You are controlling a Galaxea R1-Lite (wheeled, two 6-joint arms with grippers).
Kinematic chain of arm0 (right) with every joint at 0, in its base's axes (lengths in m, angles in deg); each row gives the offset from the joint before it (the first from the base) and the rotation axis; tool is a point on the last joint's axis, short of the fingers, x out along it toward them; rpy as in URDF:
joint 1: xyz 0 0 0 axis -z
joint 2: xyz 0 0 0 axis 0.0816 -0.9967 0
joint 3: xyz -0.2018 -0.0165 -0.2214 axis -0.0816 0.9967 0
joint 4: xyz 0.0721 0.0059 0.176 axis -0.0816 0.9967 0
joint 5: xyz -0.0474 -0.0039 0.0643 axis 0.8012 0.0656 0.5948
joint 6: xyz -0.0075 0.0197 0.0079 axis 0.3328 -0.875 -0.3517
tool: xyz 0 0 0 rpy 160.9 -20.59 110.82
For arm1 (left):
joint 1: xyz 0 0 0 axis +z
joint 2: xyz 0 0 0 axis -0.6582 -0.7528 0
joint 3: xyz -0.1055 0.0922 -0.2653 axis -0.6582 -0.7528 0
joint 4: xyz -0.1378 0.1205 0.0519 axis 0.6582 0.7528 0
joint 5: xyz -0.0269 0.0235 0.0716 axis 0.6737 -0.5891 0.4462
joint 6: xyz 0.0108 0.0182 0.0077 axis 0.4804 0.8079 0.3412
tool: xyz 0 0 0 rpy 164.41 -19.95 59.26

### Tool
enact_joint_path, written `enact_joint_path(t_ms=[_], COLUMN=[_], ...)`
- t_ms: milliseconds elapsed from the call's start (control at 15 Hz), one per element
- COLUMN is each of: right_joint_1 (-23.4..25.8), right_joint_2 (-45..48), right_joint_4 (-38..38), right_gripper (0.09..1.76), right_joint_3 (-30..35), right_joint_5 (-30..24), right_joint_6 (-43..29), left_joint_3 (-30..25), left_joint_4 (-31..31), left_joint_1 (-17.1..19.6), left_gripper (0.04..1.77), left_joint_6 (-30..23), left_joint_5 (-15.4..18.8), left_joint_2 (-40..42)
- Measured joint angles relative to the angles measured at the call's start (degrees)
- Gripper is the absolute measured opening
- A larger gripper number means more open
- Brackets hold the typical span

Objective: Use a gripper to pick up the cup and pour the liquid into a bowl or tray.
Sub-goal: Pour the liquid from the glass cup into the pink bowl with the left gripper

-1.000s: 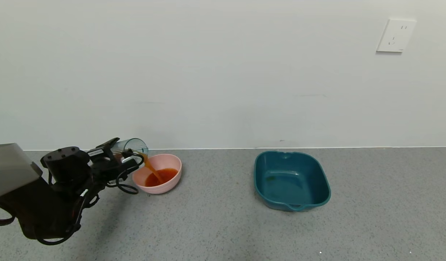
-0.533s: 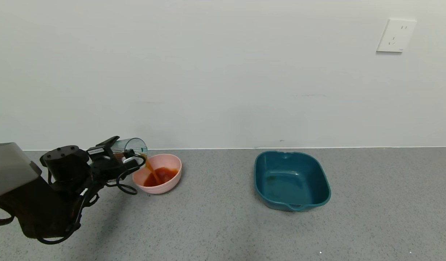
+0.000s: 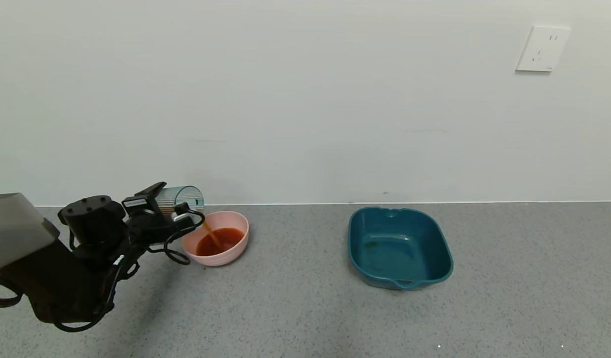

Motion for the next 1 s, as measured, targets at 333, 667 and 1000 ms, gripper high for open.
enact_joint_path(t_ms=[333, 667, 1000], right_joint_1=[0.0, 0.0, 0.0], right_joint_2=[0.0, 0.0, 0.0], right_joint_4=[0.0, 0.0, 0.0], right_gripper=[1.71, 1.71, 1.71], right_joint_3=[0.0, 0.0, 0.0], right_joint_5=[0.0, 0.0, 0.0], right_joint_6=[0.0, 0.0, 0.0], left_joint_3=[0.6, 0.4, 0.0], left_joint_4=[-0.1, -0.1, -0.2], left_joint_1=[-0.3, -0.2, -0.3], left_gripper=[1.34, 1.34, 1.34], left_joint_6=[1.7, 2.5, 3.1], left_joint_5=[-0.8, -0.7, -0.7], left_joint_2=[0.1, 0.6, 0.9])
